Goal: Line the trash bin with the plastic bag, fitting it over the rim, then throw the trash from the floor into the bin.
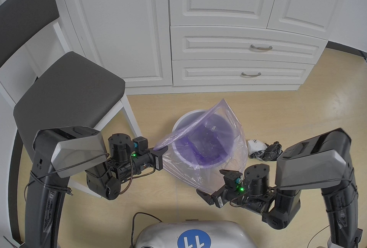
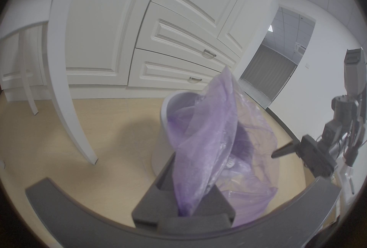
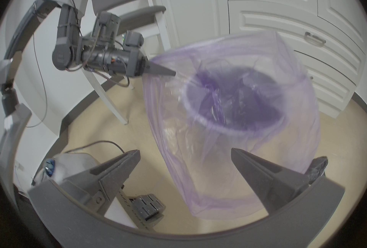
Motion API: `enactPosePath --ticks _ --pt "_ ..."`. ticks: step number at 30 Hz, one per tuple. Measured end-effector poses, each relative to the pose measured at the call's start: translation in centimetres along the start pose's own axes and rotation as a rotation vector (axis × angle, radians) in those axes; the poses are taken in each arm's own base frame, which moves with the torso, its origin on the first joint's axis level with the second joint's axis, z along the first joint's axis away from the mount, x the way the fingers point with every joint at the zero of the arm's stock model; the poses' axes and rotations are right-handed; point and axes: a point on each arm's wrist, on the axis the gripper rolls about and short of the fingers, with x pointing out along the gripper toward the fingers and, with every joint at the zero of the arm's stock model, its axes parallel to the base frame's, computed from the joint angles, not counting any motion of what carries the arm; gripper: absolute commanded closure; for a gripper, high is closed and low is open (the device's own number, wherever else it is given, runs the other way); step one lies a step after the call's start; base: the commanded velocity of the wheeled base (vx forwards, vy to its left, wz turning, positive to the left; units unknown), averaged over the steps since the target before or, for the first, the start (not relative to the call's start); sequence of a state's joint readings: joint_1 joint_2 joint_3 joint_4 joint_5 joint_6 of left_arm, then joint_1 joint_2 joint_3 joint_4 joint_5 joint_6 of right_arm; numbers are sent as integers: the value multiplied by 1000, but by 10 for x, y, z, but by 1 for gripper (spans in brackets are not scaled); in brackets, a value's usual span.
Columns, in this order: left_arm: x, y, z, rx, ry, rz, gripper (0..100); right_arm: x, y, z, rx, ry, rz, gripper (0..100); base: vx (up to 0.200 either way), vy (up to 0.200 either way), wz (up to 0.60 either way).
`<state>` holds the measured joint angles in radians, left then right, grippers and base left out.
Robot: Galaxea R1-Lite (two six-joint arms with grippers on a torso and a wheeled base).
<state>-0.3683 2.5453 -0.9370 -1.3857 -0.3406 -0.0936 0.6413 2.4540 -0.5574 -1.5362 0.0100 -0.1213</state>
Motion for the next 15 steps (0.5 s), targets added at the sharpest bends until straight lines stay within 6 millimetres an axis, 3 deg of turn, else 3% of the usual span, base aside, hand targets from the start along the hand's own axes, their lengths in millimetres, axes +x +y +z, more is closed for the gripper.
enactPosePath --ticks 7,14,15 --pt "-23 -15 25 -31 109 -2 100 -31 -9 34 4 -66 19 0 0 0 0" --pt "-32 -22 41 -31 126 -6 100 -38 -14 45 8 -94 5 0 0 0 0" --pt "-32 -23 42 -29 122 -8 0 -37 -14 45 8 -95 3 0 0 -200 0"
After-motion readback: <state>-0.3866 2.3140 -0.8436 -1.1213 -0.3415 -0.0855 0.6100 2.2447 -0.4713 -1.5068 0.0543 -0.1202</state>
